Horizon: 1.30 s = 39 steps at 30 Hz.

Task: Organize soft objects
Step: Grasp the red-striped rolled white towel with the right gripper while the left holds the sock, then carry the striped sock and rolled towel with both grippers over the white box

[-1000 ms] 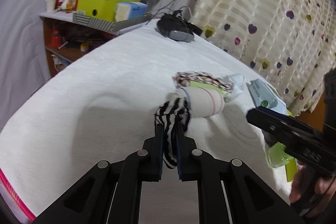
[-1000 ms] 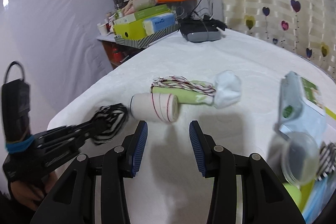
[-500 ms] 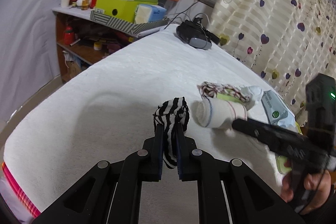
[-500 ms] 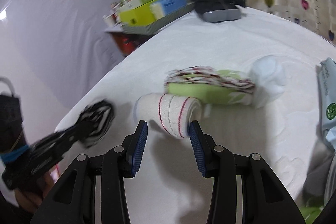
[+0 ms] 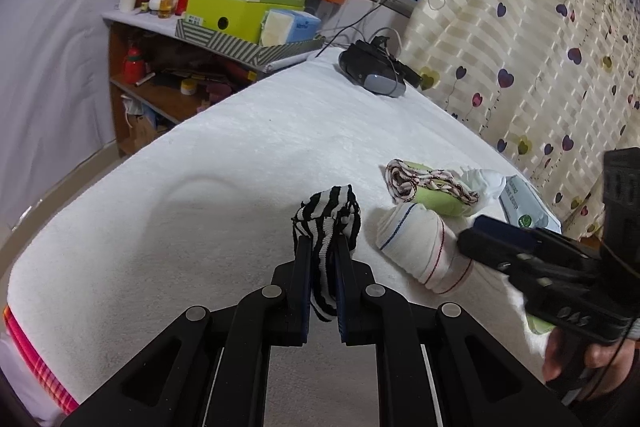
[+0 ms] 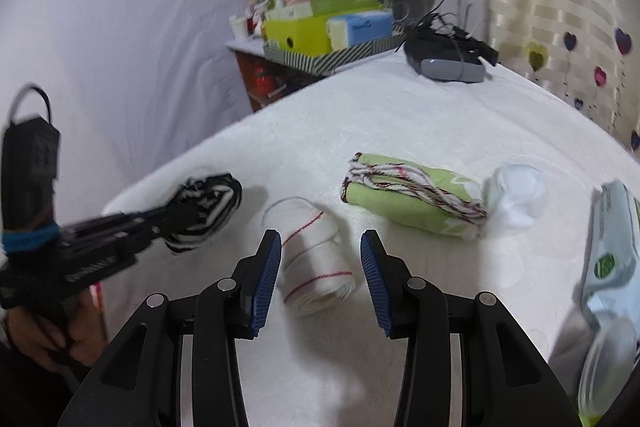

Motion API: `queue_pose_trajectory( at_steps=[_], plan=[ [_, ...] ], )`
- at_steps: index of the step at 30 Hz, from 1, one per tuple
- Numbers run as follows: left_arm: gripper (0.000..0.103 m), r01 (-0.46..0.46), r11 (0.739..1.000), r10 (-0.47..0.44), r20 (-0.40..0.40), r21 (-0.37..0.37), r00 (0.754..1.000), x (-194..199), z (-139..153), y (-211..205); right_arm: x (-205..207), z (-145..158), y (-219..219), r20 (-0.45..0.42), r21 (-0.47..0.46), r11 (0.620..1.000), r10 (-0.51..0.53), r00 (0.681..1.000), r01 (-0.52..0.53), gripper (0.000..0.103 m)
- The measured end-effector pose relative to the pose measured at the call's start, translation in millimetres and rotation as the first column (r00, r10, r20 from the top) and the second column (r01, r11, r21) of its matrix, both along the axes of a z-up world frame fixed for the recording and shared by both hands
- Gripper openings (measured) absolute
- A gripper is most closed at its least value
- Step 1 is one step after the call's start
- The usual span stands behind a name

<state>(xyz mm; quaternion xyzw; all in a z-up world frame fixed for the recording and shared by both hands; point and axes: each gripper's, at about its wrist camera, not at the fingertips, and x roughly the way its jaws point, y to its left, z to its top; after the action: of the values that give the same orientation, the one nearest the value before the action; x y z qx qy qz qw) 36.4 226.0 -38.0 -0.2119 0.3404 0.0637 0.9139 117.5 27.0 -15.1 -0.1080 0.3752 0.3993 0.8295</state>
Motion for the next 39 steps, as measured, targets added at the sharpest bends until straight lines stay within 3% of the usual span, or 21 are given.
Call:
queue_pose_trajectory(
  at_steps=[4, 6, 12, 26, 39],
  plan=[
    [0.01, -0.001, 1.0, 0.001, 0.0, 0.001, 1.0, 0, 0, -1, 1, -13, 16, -0.02, -0.044, 0.997, 0.069, 0.997, -0.07, 0.046],
    [0.01, 0.0, 1.0, 0.0, -0.001, -0.001, 1.0, 1, 0, -1, 2, -16, 19, -0.008, -0.058, 0.996, 0.064, 0.998, -0.065, 0.05],
    [0.01, 0.007, 1.0, -0.007, -0.004, 0.0, 1.0, 0, -2, -5, 4, -23, 22, -0.01, -0.121, 0.992, 0.019, 1.0, -0.02, 0.047],
    [0.01, 0.062, 0.998, -0.063, 0.043, 0.027, 0.997, -7, 23, -40, -25, 14, -26, 0.006, 0.021, 0.998, -0.067, 0.998, 0.067, 0.044],
    [0.01, 0.19, 0.978, -0.198, 0.116, 0.082, 0.973, -22, 61, -113, -62, 50, -96, 0.057, 0.112, 0.977, -0.19, 0.98, 0.183, 0.044]
  ],
)
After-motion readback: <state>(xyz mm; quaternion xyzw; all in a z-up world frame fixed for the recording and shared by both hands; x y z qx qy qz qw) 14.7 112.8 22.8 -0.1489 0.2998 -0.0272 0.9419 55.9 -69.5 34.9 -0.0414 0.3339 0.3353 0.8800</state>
